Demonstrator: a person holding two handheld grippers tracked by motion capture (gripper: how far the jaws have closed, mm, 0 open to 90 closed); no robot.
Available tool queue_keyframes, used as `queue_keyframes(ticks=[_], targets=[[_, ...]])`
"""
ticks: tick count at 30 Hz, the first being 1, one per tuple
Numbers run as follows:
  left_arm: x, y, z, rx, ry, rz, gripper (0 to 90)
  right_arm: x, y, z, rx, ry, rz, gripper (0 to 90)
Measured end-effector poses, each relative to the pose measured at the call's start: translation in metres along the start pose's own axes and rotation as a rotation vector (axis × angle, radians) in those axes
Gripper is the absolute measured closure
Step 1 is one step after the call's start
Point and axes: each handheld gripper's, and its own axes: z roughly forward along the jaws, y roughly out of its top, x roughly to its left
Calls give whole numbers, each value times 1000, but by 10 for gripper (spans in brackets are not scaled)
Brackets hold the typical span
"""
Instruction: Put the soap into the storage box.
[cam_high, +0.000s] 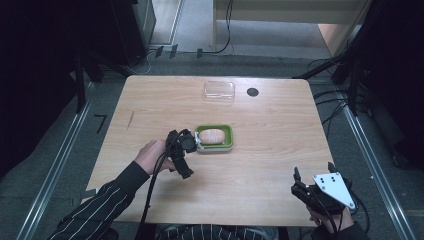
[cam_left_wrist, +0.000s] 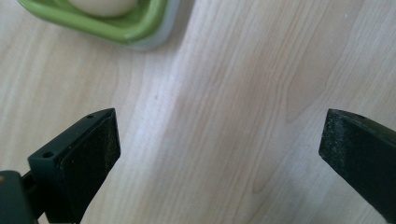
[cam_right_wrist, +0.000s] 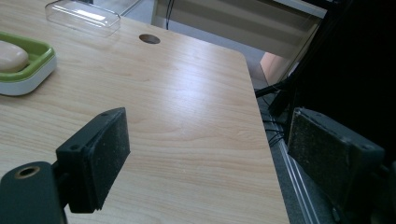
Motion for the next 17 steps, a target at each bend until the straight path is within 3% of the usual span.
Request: queue_keyframes(ticks=[7, 13, 17], targets=[[-8, -11, -1, 7, 4, 4, 0, 1, 0, 0, 3, 2, 2, 136], [-18, -23, 7, -2, -4, -23, 0, 0, 0, 0, 0, -2, 7, 136], [-19, -30, 12, 33, -18, -21, 0, 0, 0, 1, -2, 3, 6, 136]])
